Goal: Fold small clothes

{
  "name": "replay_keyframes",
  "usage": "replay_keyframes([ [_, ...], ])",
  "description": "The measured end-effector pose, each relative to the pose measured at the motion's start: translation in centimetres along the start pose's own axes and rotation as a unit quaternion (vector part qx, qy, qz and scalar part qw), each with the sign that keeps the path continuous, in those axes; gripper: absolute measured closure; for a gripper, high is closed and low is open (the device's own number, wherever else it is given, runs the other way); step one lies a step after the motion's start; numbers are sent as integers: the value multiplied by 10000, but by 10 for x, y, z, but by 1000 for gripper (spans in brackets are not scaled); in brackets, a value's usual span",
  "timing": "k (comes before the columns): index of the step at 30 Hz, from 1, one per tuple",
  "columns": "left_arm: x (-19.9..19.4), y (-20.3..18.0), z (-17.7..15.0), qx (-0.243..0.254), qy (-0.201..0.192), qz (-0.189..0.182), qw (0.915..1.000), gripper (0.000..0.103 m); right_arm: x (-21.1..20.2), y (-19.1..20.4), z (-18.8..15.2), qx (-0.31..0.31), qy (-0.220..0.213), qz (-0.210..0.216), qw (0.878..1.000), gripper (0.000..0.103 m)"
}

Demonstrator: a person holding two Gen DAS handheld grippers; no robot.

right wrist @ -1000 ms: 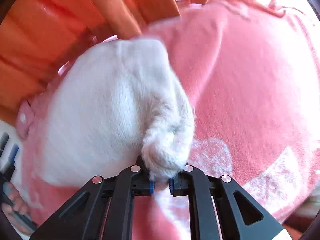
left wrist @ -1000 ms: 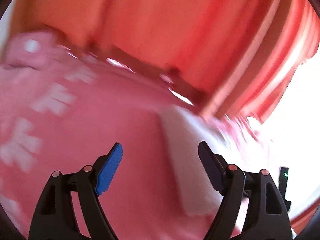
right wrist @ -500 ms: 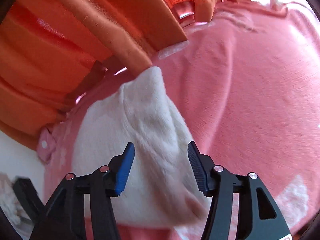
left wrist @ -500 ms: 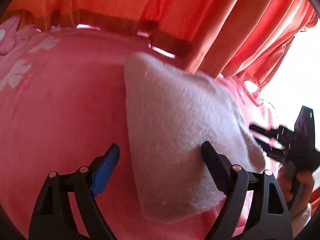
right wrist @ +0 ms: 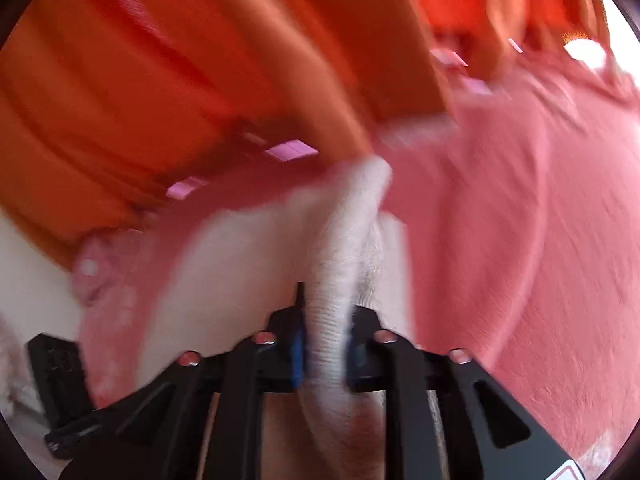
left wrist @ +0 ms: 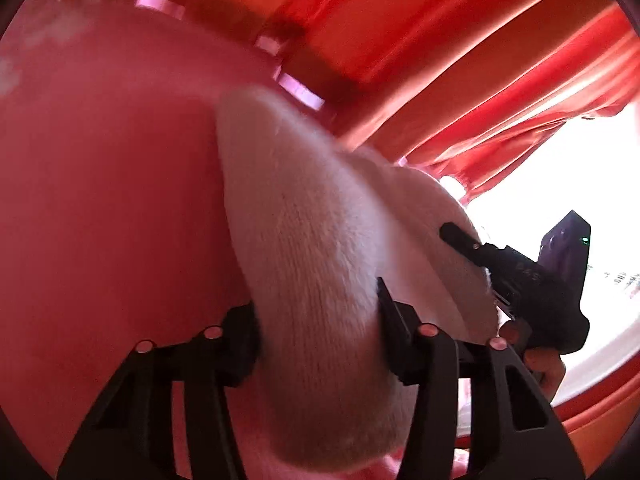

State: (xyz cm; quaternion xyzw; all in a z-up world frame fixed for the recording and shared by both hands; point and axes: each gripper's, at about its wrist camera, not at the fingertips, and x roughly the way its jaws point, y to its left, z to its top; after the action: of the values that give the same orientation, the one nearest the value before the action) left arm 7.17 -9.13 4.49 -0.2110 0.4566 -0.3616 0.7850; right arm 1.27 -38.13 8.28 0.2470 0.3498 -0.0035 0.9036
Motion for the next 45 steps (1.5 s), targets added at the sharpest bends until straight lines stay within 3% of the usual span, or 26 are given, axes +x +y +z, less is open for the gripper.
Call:
replay_keyframes([
  [3, -21, -6, 8, 337, -200, 287, 9988, 57, -6, 10, 2, -31, -206, -25, 9998, 90],
  [6, -11, 10, 4, 386, 54, 1001, 9942, 55, 38, -32, -20, 346, 620, -783, 9944, 87],
  [7, -7, 14, 2, 367, 108, 1154, 9926, 47, 49, -45, -28, 488, 923, -845, 9909, 80],
  [8, -6, 16, 0, 307, 72, 1141, 9930, 44, 47, -54, -32, 651, 914, -670, 9914, 79],
  [9, -10, 12, 0, 292, -4, 1131, 9932, 44, 33, -56, -28, 728, 741, -608, 9927, 72],
  [11, -18, 1, 2, 419, -187, 1077, 9931, 30, 4, -58, -26, 840, 230, -949, 9917, 34],
  [12, -22, -3, 3, 446, -340, 1038, 9930, 18, -6, -60, -28, 934, 22, -1075, 9898, 30],
  [14, -24, -6, 5, 475, -464, 908, 9937, 13, -4, -65, -33, 1038, 278, -842, 9906, 29],
  [16, -13, -5, 11, 435, -255, 755, 9959, 10, 13, -69, -41, 1168, 761, -532, 9888, 29],
  [19, 15, 16, 10, -23, 209, 597, 9980, 10, 47, -68, -55, 1190, 1578, 18, 9803, 26],
  [21, 30, 31, 7, -447, 481, 453, 9968, 10, 54, -69, -58, 1274, 1561, 178, 9793, 19],
  [24, 38, 43, 5, -756, 536, 25, 9957, 10, 56, -65, -56, 1166, 1562, 183, 9806, 22],
  [26, 40, 42, 10, -708, 636, -137, 9954, 27, 56, -65, -55, 1245, 1572, 498, 9784, 58],
  [28, 36, 41, 12, -682, 557, -190, 9959, 51, 49, -59, -52, 1186, 1445, 467, 9813, 67],
  [31, 12, 24, 22, -391, 269, -359, 9982, 57, 23, -32, -37, 736, 893, 462, 9922, 71],
  [35, -49, -10, 44, 230, -430, -539, 9974, 57, -33, 27, -4, 82, -237, 841, 9961, 72],
  [39, -136, -30, 67, 803, -1376, -820, 9838, 55, -68, 79, 19, -233, -875, 1414, 9858, 72],
  [42, -157, -19, 76, 846, -1621, -527, 9817, 45, -49, 98, 28, -220, -792, 1639, 9830, 64],
  [43, -154, -6, 77, 793, -1589, -293, 9837, 37, -34, 100, 29, -207, -711, 1594, 9844, 53],
  [45, -135, 26, 76, 573, -1388, 304, 9882, 24, 14, 94, 19, -113, -383, 1090, 9932, 48],
])
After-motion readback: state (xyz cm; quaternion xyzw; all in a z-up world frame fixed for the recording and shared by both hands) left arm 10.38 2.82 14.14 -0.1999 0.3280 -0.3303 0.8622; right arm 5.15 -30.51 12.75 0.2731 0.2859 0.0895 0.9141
